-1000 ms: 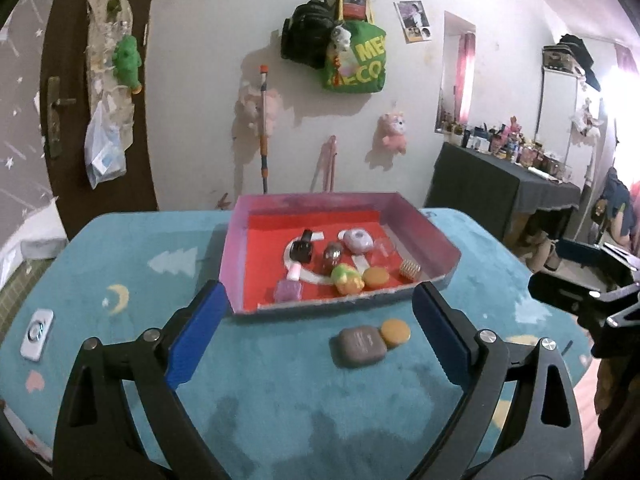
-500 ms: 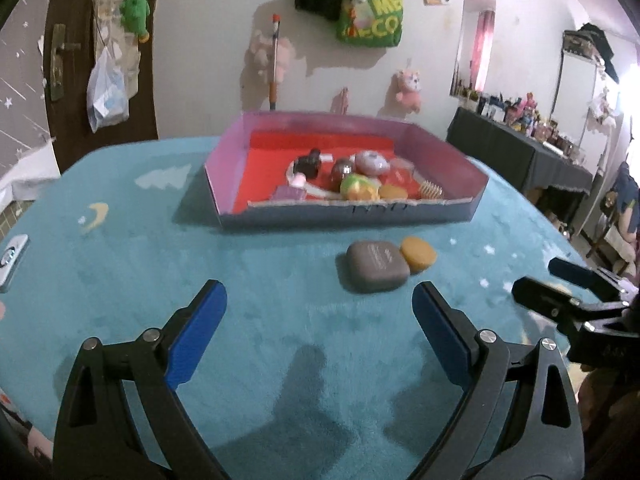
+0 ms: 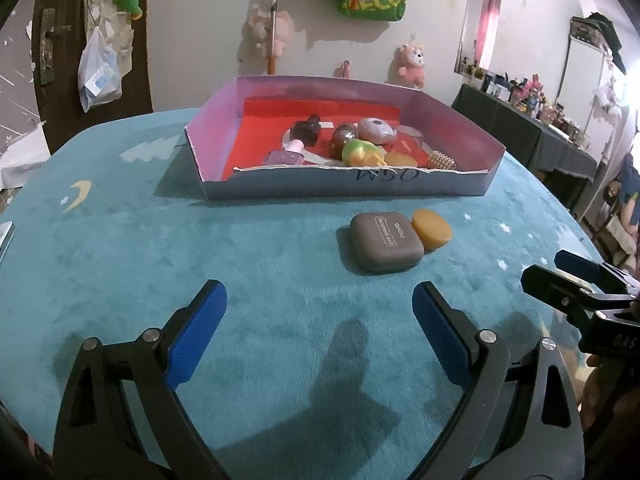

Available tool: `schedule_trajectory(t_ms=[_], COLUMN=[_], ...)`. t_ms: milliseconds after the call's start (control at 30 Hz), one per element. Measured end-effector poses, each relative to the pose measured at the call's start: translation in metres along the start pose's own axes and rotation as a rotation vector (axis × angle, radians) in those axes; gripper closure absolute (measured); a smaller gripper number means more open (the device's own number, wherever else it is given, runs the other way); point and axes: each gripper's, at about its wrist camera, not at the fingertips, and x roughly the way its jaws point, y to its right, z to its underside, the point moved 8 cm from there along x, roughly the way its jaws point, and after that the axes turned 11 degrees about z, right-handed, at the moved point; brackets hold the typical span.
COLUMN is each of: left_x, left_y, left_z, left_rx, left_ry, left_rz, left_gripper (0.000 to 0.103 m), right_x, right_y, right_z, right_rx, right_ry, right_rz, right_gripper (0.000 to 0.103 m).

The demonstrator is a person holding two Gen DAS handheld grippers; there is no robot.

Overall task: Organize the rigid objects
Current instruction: 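Withdraw both tools from the box back over the table, then grasp the brown eye shadow case with the left tool while the right grasps the orange sponge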

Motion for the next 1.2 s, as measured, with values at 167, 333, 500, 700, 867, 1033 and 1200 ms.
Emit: schedule_trajectory(t_ms=[167,333,500,700,867,1033,1200], left_x=[0.006,0.01,0.012,0.017,0.017,0.017,0.014], left_y=[-0.002,-0.005,-0.012,-0.023,-0.032,-0.04,-0.048], left_z=[-0.005,-0.013,-0.025,-0.036,-0.04,-0.039,-0.036], left_rx=[-0.009,-0.008,0.019,0.02,0.012,0.0,-0.015], left_ry=[-0.027,-0.045,-0.046,-0.07,-0.077,-0.082,-0.087], left_rz=[0.009,0.016,0.008,0.004,0.003,-0.002,-0.014], left_gripper=[0.008,0.008,0.008,0.008,0.008,0.008,0.008], right_x=[0.006,0.015,0.028,0.046,0.057,0.067,0.075], right_y=[0.0,-0.004,-0.012,-0.025,-0.038,-0.058,-0.069], right_z=[-0.003,-0.011,-0.022,-0.032,-0.038,-0.037,-0.038], right_rx=[-0.029,-0.039,-0.069,-0.094,-0.128,-0.198,-0.198], right_ry=[-0.016,-0.049,-0.072,-0.107,-0.135,-0.159,-0.192], right_rz=[0.004,-0.004,0.007,-0.014,-0.038,-0.043,-0.097], right_gripper=[0.0,0.0,0.0,0.0,0.0,0.0,0.0])
